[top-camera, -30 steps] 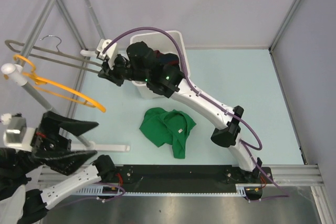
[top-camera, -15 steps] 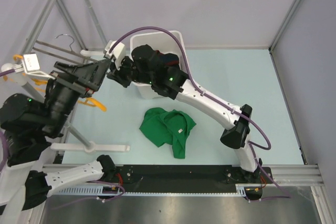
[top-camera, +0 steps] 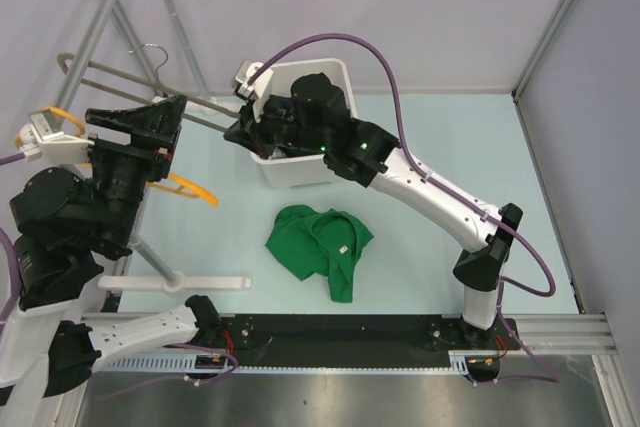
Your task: Remove the tank top from the hanger
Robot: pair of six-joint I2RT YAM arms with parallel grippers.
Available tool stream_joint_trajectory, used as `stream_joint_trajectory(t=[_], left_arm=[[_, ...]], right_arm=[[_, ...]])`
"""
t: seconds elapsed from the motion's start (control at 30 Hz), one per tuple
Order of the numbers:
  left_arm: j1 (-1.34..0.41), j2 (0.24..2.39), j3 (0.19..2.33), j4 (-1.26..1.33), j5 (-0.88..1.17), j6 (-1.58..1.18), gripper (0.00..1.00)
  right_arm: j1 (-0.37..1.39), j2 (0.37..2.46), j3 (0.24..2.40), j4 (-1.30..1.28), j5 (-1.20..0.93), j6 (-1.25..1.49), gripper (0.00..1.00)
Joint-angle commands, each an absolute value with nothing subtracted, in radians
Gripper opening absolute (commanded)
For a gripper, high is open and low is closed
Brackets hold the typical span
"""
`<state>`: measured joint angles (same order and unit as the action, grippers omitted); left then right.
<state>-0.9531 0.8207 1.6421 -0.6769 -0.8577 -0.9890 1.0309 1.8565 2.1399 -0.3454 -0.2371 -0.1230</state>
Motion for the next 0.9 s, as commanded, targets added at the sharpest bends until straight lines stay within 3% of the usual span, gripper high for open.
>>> stream_joint_trajectory(t=[0.0, 0.67, 0.87], left_arm=[[-0.953, 0.891, 1.672, -0.681, -0.922, -1.063, 0.77], [-0.950, 0.968, 1.605, -0.646, -0.985, -1.173, 0.54], [-0.950, 0.970, 1.577, -0.641, -0.976, -1.198, 0.55]], right_arm=[[1.025, 1.773, 2.119, -0.219, -0.296, -0.118, 0.00], [1.000, 1.684, 2.008, -0.186, -0.373, -0.132, 0.00], [1.000, 1.677, 2.008, -0.189, -0.376, -0.130, 0.00]])
